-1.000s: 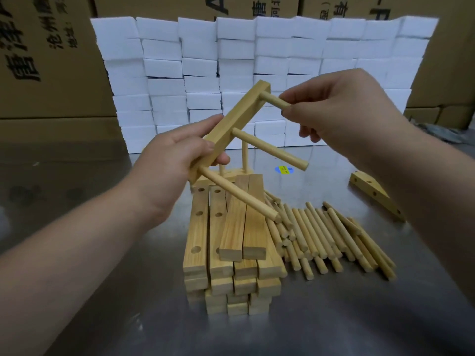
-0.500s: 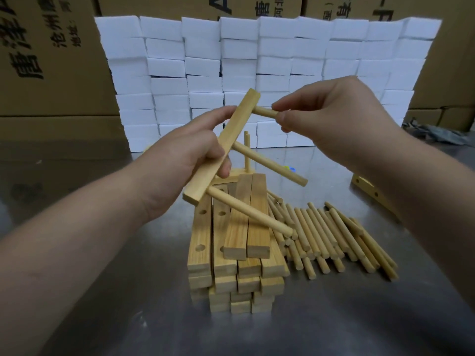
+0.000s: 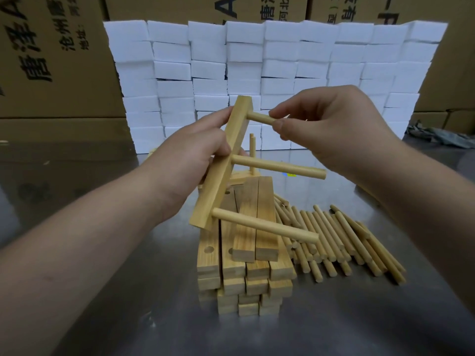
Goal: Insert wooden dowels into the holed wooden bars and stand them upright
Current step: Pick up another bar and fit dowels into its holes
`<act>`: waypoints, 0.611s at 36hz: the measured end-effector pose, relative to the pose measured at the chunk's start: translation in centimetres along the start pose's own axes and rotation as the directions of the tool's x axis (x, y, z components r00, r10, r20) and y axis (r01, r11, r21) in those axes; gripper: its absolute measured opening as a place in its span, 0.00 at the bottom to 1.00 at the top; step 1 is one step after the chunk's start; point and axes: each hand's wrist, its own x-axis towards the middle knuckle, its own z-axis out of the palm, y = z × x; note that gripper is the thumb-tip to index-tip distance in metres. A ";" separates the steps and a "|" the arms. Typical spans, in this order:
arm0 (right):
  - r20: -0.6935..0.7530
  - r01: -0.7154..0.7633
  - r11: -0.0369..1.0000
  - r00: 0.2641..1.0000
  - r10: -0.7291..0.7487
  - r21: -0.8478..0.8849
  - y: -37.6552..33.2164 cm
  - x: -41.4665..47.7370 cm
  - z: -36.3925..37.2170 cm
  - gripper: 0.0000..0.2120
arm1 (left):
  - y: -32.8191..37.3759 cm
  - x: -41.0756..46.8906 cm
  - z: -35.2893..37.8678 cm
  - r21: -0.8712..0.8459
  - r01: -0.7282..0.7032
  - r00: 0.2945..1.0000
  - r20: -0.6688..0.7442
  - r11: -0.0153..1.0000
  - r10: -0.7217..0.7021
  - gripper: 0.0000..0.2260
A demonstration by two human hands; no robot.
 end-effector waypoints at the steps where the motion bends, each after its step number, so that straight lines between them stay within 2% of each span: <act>1: 0.010 0.001 1.000 1.000 -0.001 -0.002 0.0 0.0 0.0 0.10 | 0.0 0.0 0.0 0.000 -0.009 1.000 -0.011 1.000 0.009 0.23; 7: 0.045 0.048 0.997 0.998 -0.045 -0.067 0.0 0.0 -0.4 0.04 | 0.0 -0.3 0.4 0.060 -0.051 0.997 -0.061 0.997 0.055 0.13; 14: 0.049 0.161 0.938 0.987 -0.153 -0.307 -0.2 -0.3 -0.5 0.04 | 0.0 -0.5 0.6 0.094 -0.054 0.995 -0.078 0.994 0.062 0.14; 16: 0.040 0.174 0.914 0.984 -0.172 -0.367 -0.3 -0.4 -0.4 0.06 | 0.0 -0.6 0.6 0.103 -0.061 0.994 -0.079 0.993 0.069 0.14; 22: 0.020 0.157 0.909 0.987 -0.161 -0.385 -0.3 -0.4 -0.2 0.09 | 0.1 -0.8 0.8 0.139 -0.091 0.992 -0.079 0.986 0.103 0.14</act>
